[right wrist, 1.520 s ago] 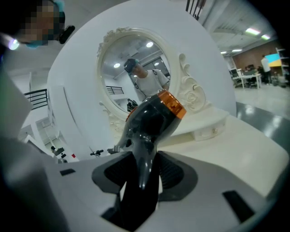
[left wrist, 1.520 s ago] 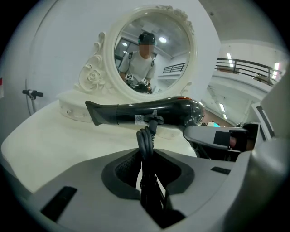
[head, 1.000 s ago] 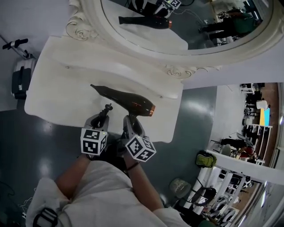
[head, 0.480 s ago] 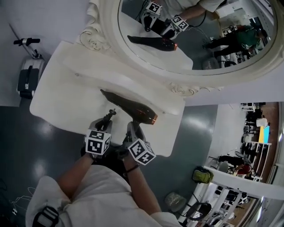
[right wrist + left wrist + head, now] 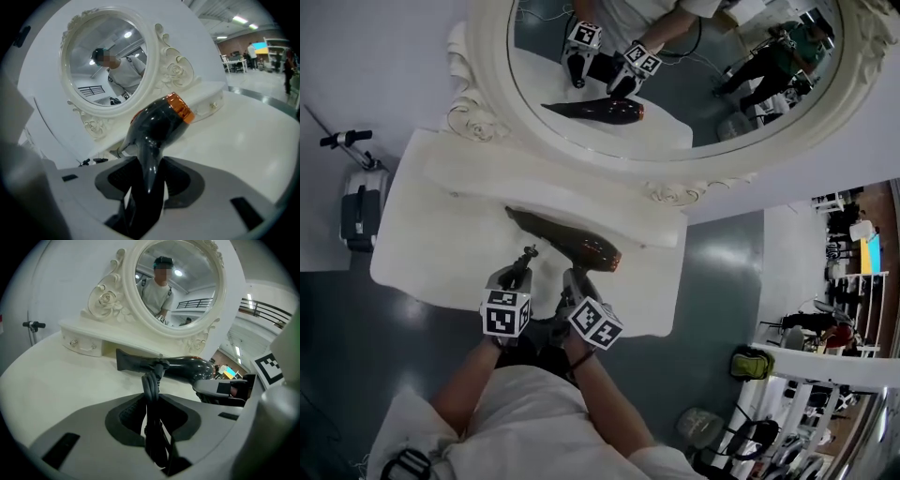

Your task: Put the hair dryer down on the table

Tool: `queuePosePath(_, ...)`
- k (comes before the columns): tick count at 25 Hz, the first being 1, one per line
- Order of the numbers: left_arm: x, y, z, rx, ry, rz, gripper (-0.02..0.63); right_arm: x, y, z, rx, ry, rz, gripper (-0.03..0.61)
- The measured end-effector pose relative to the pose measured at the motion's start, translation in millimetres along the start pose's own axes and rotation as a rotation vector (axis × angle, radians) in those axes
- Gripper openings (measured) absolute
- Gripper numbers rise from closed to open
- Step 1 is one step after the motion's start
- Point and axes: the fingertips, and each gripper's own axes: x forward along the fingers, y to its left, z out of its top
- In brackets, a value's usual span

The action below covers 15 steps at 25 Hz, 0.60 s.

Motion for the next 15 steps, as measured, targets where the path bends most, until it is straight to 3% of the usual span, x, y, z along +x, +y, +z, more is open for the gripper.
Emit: queuePosePath(15, 7.0, 7.2, -5.2, 0.017, 0.028, 0.01, 0.074, 15.4, -11.5, -13.4, -0.025, 0.079, -0.056, 0.187)
